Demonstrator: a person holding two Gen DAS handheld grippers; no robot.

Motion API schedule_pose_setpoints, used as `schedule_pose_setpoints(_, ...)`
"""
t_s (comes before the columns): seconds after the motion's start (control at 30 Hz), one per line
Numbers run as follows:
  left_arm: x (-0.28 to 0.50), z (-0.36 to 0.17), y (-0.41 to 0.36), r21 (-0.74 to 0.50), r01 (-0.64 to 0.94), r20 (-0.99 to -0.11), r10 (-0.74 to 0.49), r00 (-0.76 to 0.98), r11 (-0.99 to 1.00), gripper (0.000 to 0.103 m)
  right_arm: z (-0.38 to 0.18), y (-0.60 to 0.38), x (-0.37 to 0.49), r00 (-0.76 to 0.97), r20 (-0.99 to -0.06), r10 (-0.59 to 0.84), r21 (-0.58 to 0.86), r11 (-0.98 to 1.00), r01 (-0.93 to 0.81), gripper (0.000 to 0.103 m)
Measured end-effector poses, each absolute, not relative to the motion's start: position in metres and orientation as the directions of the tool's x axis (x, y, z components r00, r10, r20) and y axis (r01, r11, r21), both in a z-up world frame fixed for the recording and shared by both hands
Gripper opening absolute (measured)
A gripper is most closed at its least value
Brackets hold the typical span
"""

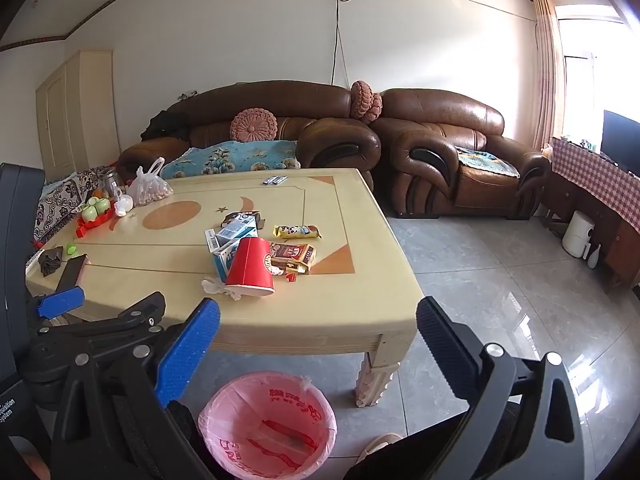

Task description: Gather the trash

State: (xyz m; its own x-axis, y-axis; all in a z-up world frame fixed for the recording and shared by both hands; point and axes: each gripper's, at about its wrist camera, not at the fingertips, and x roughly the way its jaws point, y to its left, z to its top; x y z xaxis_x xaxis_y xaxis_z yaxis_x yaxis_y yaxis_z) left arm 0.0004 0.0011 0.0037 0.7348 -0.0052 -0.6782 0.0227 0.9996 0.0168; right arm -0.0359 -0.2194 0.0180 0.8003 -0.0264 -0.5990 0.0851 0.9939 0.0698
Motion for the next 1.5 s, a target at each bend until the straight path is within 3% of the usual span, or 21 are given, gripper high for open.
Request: schedule_pose_setpoints(1.5, -0.001, 0.0, 0.002, 0.016, 0.02, -0.681, -0.004, 0.732, 1.0, 0.098, 0.017, -0.207, -0.031, 0.796, -0.605, -0.007, 0.09, 0.993, 0.077, 0.097)
